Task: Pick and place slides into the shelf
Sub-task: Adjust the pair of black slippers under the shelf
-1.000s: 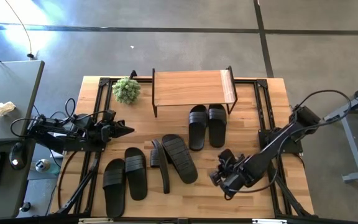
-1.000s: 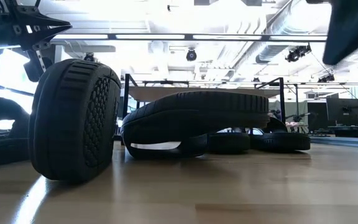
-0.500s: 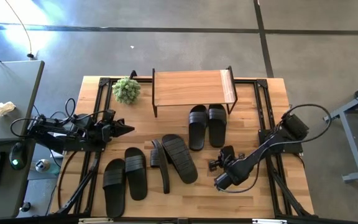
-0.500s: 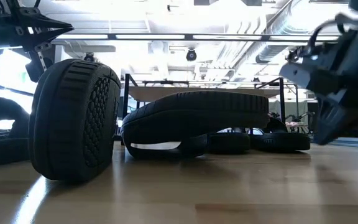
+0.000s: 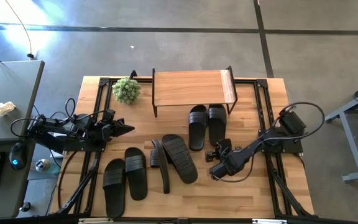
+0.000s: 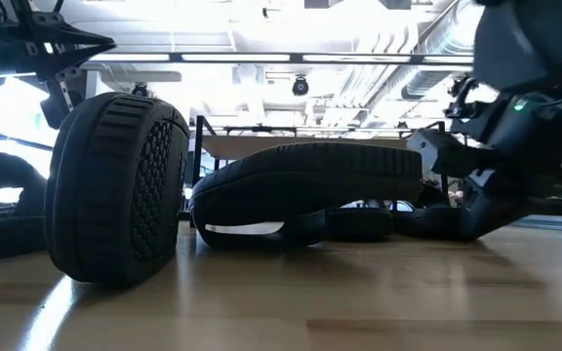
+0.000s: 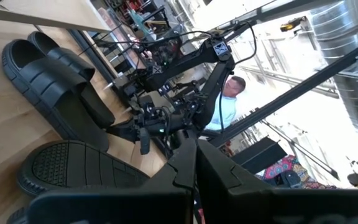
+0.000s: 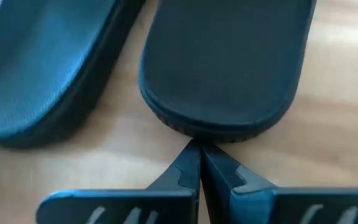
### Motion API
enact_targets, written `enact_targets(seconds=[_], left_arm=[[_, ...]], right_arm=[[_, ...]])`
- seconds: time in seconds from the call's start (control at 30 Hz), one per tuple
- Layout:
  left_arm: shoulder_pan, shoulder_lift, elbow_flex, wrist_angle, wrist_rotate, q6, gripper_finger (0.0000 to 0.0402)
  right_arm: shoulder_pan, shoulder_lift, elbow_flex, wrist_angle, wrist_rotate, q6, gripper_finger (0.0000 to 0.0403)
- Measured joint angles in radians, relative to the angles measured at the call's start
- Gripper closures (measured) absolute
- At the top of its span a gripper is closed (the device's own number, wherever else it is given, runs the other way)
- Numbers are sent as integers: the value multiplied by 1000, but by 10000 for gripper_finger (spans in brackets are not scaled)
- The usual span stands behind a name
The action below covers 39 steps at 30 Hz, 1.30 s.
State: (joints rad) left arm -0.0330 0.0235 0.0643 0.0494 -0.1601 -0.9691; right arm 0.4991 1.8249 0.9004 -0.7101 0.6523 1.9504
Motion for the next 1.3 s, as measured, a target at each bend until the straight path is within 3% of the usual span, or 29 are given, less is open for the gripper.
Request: enact_targets(seconds=[0.43, 1.3], left_arm=[[0, 0, 0, 0, -32, 0, 401], [0, 0, 0, 0, -32, -4, 401]], right_arm=[[-146, 1, -1, -23, 51, -23, 403], [-388, 1, -1, -34, 28, -47, 403]])
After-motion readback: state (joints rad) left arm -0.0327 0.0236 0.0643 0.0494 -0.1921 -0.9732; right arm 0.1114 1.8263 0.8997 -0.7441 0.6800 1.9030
